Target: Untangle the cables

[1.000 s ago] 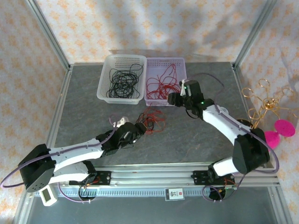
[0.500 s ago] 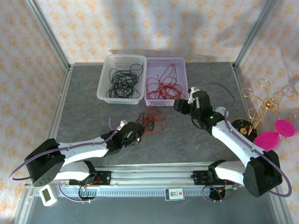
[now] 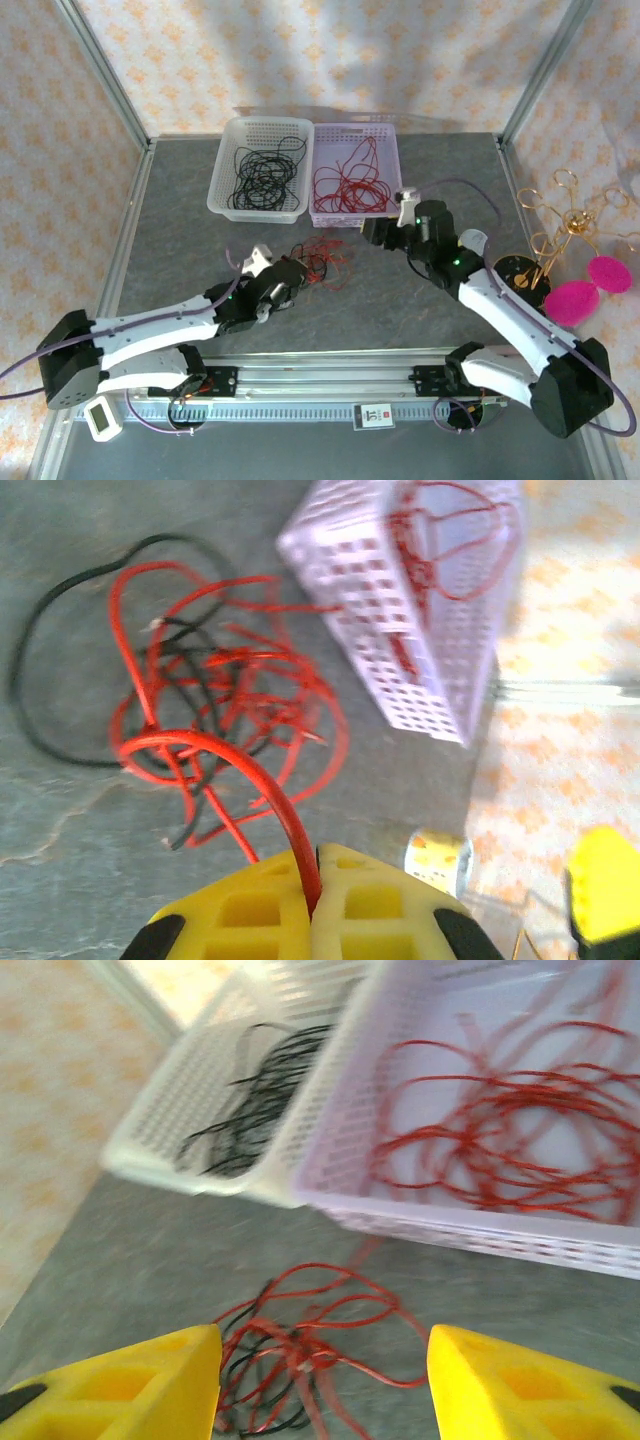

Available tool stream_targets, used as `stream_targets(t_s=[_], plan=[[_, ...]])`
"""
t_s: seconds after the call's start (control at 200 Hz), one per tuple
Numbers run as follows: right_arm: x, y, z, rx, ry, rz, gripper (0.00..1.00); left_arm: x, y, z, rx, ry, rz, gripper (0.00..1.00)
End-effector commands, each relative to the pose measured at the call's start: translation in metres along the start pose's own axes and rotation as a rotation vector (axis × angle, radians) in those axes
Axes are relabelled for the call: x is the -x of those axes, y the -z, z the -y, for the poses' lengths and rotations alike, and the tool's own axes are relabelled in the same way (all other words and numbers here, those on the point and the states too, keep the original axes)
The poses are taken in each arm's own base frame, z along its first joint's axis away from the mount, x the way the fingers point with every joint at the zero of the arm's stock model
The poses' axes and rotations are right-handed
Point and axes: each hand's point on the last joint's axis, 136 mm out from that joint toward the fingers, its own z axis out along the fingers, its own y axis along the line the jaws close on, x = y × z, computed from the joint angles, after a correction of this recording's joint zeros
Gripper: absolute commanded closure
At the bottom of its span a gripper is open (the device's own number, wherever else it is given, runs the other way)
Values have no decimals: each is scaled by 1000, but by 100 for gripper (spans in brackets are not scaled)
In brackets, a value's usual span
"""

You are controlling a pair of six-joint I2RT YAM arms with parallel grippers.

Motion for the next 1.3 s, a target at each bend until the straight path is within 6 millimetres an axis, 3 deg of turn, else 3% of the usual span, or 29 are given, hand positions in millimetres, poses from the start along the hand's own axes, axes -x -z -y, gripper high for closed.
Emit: stream_targets(t_s=[0.0, 0.1, 0.19, 0.31, 0.46, 0.621, 0.751, 0.861, 1.026, 1.131, 1.296], plan=[[-11, 4, -66, 263, 173, 31, 42, 16, 20, 19, 24, -262, 64, 100], [-25, 12, -111, 475, 262, 67, 41, 14, 33, 36, 28, -386, 34, 100], [-34, 26, -132, 615, 352, 162, 41, 16, 43, 46, 15, -448, 18, 100], [-43, 43, -143, 705, 433, 256, 41, 18, 56, 66, -42, -482, 6, 100], [-47, 49, -152, 745, 444, 252, 41, 28, 71, 83, -63, -507, 35, 100], [-46, 42, -168, 730, 463, 287, 41, 26, 78, 101, -107, -515, 18, 100], [-42, 12, -179, 663, 437, 270, 44, 24, 84, 116, -158, -499, 9, 100], [-42, -35, -157, 480, 331, 236, 50, 25, 92, 131, -205, -484, 12, 100], [-58, -79, -119, 280, 235, 220, 55, 29, 112, 167, -295, -503, 25, 100], [-67, -97, -100, 139, 197, 201, 57, 33, 126, 188, -342, -518, 34, 100], [-81, -109, -72, -3, 128, 179, 60, 51, 151, 216, -386, -533, 98, 100]])
